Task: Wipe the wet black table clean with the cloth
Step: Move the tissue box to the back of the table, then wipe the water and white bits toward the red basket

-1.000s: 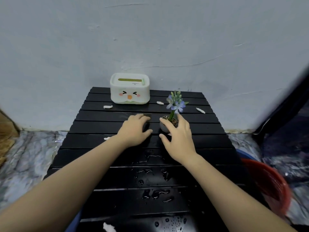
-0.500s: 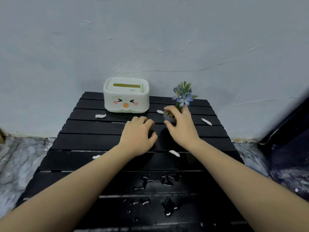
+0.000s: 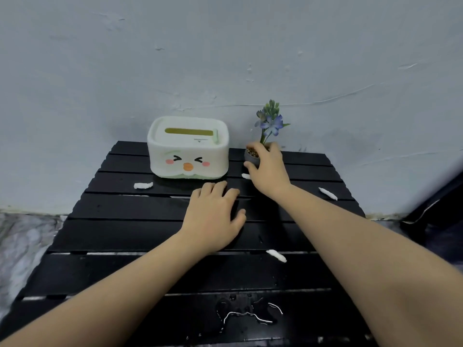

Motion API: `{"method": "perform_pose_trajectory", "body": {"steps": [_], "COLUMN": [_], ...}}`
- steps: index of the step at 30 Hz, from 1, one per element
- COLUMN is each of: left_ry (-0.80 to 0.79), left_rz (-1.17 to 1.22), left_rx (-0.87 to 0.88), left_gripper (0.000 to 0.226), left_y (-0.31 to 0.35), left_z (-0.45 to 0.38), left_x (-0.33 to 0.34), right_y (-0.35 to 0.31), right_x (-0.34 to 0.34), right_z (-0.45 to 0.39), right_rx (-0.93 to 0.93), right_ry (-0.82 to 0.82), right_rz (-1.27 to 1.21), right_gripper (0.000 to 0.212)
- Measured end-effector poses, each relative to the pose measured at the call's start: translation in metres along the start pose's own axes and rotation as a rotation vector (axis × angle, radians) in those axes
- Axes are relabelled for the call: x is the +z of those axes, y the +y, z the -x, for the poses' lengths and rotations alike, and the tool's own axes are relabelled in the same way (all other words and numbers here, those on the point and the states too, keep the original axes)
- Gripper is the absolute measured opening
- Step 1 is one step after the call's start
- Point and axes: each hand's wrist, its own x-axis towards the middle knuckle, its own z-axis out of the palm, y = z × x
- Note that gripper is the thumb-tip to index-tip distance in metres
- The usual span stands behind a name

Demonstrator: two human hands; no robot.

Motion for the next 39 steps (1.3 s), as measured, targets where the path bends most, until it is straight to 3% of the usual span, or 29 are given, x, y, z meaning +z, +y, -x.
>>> {"method": "perform_pose_trajectory", "body": {"steps": [9, 12, 19, 23, 28, 31, 34, 39], "left_ry": [-0.086, -0.046, 0.056, 0.007, -0.086, -0.114, -0.063, 0.000], "left_rz": [0.078, 0.087, 0.065, 0.119, 0.158, 0.022, -0.176, -0.131], "left_rx": [-0.037, -0.024, 0.023, -0.126, -0.364, -0.434, -0.398, -0.389], "left_gripper": [0.050, 0.050, 0.049, 0.062, 0.096, 0.106, 0.092, 0.069], "left_y": [0.005, 0.007, 0.002, -0.023, -0.044, -0.041, -0.038, -0.024], "left_z": [0.002, 0.012, 0.092, 0.179, 0.301, 0.348, 0.358, 0.347], "left_x": [-0.017, -0.043, -0.119, -0.134, -0.125, -0.105, -0.084, -0.073], "right_y": [-0.020, -0.035, -0.067, -0.077, -0.073, -0.071, -0.067, -0.063], "right_x": [-0.029, -0.048, -0.101, -0.122, -0.126, -0.123, -0.121, -0.120], "right_z": [0.037, 0.078, 0.212, 0.289, 0.356, 0.377, 0.383, 0.384], "right_rx": [0.046, 0.008, 0.017, 0.026, 0.090, 0.098, 0.109, 0.128], "right_ry": [-0.002, 0.006, -0.176, -0.232, -0.361, -0.431, -0.482, -0.523], "right_rz": [0.044, 0.023, 0.045, 0.114, 0.227, 0.296, 0.343, 0.323], "right_gripper": [0.043, 0.044, 0.050, 0.064, 0.091, 0.099, 0.102, 0.101]}}
